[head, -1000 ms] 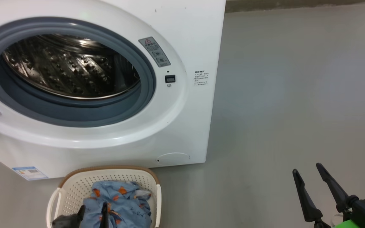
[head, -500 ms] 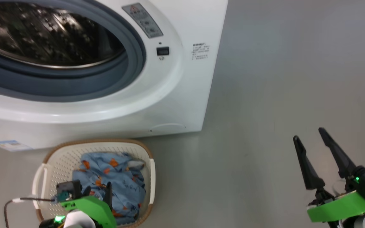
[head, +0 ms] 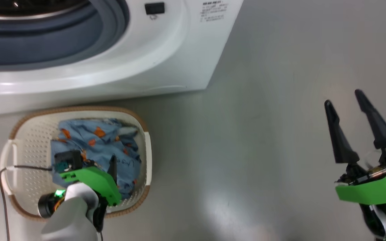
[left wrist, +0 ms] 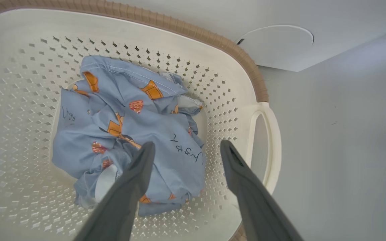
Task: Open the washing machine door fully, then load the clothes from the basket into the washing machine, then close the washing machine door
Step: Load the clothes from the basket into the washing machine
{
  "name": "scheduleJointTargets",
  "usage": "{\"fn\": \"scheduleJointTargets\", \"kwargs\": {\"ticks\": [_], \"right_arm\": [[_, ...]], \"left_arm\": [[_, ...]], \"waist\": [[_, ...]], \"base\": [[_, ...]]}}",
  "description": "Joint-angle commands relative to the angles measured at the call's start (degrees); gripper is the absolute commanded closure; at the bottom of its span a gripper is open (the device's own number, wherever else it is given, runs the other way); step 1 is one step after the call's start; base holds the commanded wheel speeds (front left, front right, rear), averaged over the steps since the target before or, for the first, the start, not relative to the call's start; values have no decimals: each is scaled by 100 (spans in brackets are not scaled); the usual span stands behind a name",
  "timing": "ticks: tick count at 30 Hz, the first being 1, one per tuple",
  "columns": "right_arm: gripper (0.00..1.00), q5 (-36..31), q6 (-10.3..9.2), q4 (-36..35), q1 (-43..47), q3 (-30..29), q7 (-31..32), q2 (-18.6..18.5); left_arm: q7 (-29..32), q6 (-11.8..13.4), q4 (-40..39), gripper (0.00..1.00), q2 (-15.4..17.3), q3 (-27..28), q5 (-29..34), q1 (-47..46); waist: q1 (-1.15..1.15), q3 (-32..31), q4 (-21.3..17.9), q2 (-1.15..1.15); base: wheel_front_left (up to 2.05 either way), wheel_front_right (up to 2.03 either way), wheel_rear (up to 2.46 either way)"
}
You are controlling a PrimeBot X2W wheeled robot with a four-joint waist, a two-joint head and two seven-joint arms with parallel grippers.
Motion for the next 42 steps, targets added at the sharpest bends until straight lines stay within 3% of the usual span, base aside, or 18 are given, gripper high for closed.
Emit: {"fn": "scheduleJointTargets", "kwargs": {"ticks": [1,16,27,28,29,31,32,42], "right_arm": [[0,51,35,-180,-4,49,-42,-94],[0,89,35,-477,-306,-141,-42,-132],[0,112,35,-593,-344,-170,-42,-180],[0,119,35,-597,-346,-171,-42,-183],[0,123,35,-599,-347,-172,-42,-188],[0,125,35,-601,-345,-178,-42,-197],[0,122,35,-606,-342,-194,-42,-202],[0,106,35,-549,-355,-173,-42,-186]], "left_arm": [[-2,39,31,0,129,76,-24,-43],[-81,411,264,0,128,182,-460,-718],[-147,469,313,0,186,281,-623,-896],[-148,470,316,3,187,277,-626,-903],[-145,470,317,30,188,276,-633,-907],[-191,451,320,93,193,256,-626,-918],[-199,427,322,100,193,242,-631,-932],[-449,436,327,100,291,7,-422,-936]], "waist": [[-1,662,-112,0],[-1,1822,-206,0],[-1,2073,-213,0],[-1,2075,-213,0],[-1,2074,-213,0],[-1,2071,-208,0],[-1,2071,-193,0],[-1,1863,-112,0]], "base": [[0,0,0],[0,0,0],[0,0,0],[0,0,0],[0,0,0],[0,0,0],[0,0,0],[0,0,0]]}}
